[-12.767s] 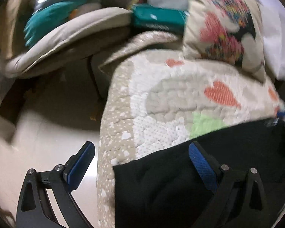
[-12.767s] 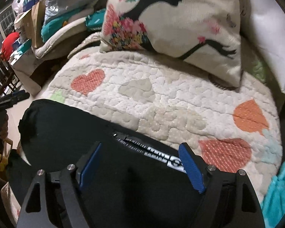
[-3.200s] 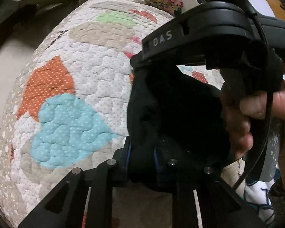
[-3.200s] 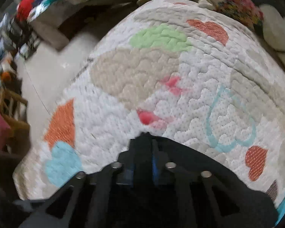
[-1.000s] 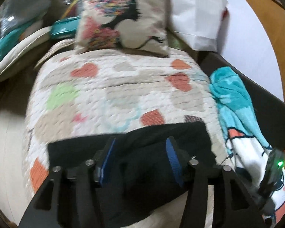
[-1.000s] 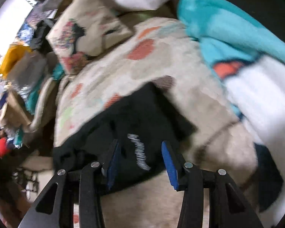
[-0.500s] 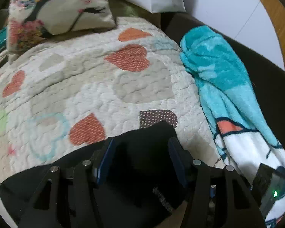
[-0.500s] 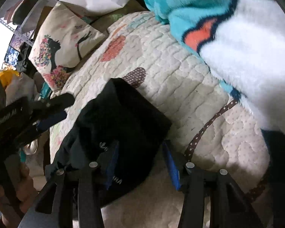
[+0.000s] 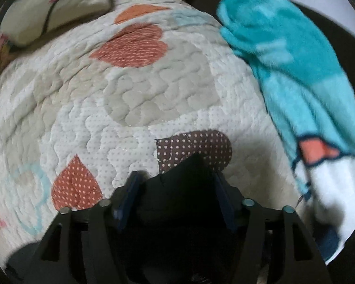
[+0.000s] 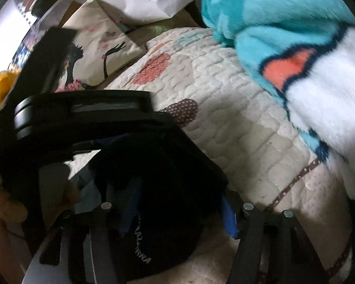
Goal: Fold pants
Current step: 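Grasp the folded pants edge with the left tool while the right tool grips beside it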
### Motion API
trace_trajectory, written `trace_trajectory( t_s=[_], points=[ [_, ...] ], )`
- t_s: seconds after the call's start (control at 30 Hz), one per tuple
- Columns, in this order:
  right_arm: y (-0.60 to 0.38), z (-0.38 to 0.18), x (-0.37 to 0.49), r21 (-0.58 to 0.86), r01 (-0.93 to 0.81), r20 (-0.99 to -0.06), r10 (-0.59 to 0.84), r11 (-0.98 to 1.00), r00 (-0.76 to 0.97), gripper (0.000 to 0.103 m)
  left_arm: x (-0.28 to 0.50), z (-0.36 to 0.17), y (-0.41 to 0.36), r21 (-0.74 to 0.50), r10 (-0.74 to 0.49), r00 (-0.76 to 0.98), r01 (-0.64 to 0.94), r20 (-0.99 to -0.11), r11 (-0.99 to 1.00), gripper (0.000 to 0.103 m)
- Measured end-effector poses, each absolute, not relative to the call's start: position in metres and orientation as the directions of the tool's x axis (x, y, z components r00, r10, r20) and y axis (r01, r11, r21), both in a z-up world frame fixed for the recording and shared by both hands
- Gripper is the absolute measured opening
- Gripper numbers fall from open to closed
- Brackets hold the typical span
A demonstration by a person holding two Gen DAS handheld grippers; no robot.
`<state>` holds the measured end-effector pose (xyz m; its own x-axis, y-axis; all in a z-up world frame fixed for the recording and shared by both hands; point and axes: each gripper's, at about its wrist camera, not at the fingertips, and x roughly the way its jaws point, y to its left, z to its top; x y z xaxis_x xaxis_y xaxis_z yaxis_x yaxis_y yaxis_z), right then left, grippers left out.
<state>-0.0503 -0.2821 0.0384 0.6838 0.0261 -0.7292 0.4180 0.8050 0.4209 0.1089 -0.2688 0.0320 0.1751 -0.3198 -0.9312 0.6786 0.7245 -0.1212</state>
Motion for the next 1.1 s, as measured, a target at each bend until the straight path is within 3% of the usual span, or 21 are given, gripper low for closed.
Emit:
trace_trajectory(
  t_s=[0.03, 0.07, 0.17, 0.4, 0.73, 1.1],
  points=[
    [-0.281, 0.039, -0.049, 0.428, 0.408, -0.73, 0.043, 0.807, 0.682, 0.042, 0.107, 0.033, -0.268, -0.119, -0.321, 0.173, 0.688, -0.931, 0.716, 0.049],
    [-0.281, 0.04, -0.049, 0.442, 0.4, -0.73, 0.063, 0.803, 0.68, 0.035, 0.107, 0.036, -0.265, -0.126, -0.329, 0.17, 0.69, -0.929, 0.713, 0.044],
    [-0.282, 0.047, -0.05, 0.473, 0.396, -0.722, 0.089, 0.787, 0.686, 0.025, 0.108, 0.048, -0.249, -0.179, -0.375, 0.156, 0.675, -0.914, 0.716, 0.037],
    [-0.269, 0.078, -0.055, 0.532, 0.327, -0.661, 0.141, 0.781, 0.737, 0.021, 0.104, 0.089, -0.2, -0.227, -0.445, 0.211, 0.63, -0.87, 0.743, 0.035],
    [-0.202, 0.128, -0.054, 0.46, 0.12, -0.609, 0.215, 0.879, 0.763, 0.019, 0.096, 0.134, -0.108, -0.329, -0.532, 0.279, 0.537, -0.8, 0.776, 0.035],
    [-0.101, 0.138, -0.034, 0.397, -0.097, -0.647, 0.353, 0.912, 0.676, 0.018, 0.082, 0.128, 0.005, -0.369, -0.524, 0.347, 0.423, -0.778, 0.828, 0.034]
  ],
)
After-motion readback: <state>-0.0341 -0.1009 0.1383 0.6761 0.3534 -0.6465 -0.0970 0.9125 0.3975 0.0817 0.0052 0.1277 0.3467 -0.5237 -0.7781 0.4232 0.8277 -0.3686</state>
